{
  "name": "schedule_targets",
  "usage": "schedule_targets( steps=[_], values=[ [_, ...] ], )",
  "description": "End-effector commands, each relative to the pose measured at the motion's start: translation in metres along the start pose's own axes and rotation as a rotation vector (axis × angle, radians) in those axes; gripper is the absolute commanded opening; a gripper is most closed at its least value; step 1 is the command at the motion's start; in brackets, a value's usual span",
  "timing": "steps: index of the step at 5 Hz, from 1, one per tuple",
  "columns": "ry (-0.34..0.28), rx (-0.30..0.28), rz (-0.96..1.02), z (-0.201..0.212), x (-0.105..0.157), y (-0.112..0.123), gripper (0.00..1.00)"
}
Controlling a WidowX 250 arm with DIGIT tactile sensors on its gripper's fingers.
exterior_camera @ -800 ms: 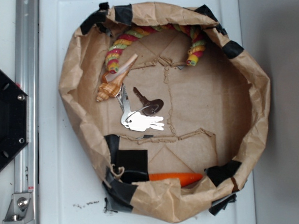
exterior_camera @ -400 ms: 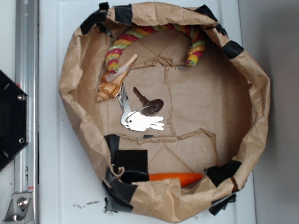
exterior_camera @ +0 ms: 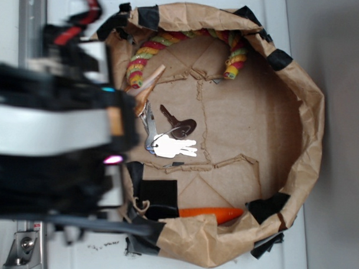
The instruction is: Grab the multicolored rope.
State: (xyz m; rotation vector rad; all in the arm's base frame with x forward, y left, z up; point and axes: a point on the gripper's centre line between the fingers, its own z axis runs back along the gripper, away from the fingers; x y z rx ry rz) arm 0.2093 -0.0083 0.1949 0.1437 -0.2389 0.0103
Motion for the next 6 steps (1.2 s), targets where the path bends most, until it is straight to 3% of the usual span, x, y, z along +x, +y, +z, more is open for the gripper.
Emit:
schedule_targets(
  steps=[1, 2, 3, 4, 6],
  values=[
    [0.105, -0.043, -0.11, -0.094, 0.022, 0.028, 1.0],
    [0.115, -0.071, -0.242, -0.12, 0.031, 0.035, 1.0],
    [0.092, -0.04, -0.191, -0.131, 0.05, 0.049, 1.0],
    [0.098, 0.016, -0.135, -0.145, 0.065, 0.068, 1.0],
    [0.053, 0.114, -0.15, -0.136, 0.064, 0.093, 1.0]
  ],
)
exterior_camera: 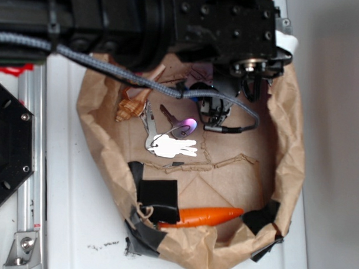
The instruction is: Grab the multicolored rope.
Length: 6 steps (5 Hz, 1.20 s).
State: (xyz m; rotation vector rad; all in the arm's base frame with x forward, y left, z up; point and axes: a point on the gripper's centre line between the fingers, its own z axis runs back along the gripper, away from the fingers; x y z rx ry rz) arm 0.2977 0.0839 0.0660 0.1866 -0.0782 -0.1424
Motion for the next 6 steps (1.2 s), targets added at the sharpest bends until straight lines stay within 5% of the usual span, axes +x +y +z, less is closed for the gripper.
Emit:
schedule_targets(
  steps=[1, 2, 4, 6],
  values=[
    [-0.087, 0.128, 0.066, 0.016, 0.0, 0.03, 1.0],
    [-0.109, 0.116, 0.177, 0.009, 0.008, 0.026, 1.0],
    [-0.048, 0.107, 0.426, -0.022, 0.009, 0.001, 1.0],
    [-0.055, 0.122, 0.549, -0.023, 0.005, 0.015, 1.0]
  ],
)
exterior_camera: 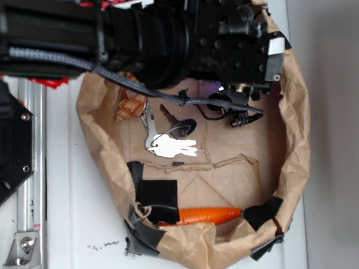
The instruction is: Grab the multicolored rope.
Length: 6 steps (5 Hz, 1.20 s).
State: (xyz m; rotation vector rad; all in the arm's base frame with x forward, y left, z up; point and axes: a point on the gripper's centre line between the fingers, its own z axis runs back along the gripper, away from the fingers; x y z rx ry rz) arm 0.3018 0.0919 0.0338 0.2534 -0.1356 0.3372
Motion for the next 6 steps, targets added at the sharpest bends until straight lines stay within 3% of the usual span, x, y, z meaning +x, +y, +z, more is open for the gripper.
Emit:
schedule_targets(
  steps=[1, 3, 4, 6],
  values=[
    [-0.047, 0.013, 0.106, 0.009, 0.013, 0.016, 1.0],
    [-0.022, 0.024, 0.135, 0.006, 0.014, 0.021, 1.0],
    [-0.034, 0.017, 0.205, 0.01, 0.017, 0.029, 0.0],
    [-0.031, 0.027, 0.243, 0.009, 0.016, 0.031, 0.0]
  ],
)
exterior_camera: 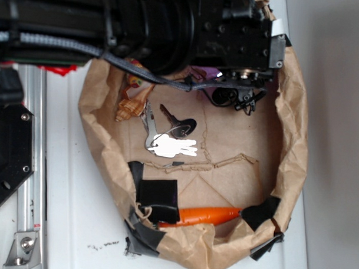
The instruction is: Grab the multicolored rope.
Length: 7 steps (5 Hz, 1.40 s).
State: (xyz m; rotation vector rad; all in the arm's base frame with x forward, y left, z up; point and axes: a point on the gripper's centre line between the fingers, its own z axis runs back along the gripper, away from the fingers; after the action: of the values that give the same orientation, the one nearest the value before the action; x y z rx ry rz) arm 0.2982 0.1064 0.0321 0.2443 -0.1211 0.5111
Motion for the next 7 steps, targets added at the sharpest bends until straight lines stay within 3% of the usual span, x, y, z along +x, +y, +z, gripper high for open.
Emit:
schedule_targets(
  steps=[1, 3, 5, 7],
  values=[
    [-0.069, 0.019, 0.058, 0.015, 0.017, 0.012, 0.0],
    [-0.042, -0.063, 0.018, 0.036, 0.013, 0.014, 0.0],
    [-0.095, -0.111, -0.045, 0.064, -0.002, 0.005, 0.0],
    [-0.103, -0.08, -0.065, 0.061, -0.006, -0.002, 0.0]
  ],
)
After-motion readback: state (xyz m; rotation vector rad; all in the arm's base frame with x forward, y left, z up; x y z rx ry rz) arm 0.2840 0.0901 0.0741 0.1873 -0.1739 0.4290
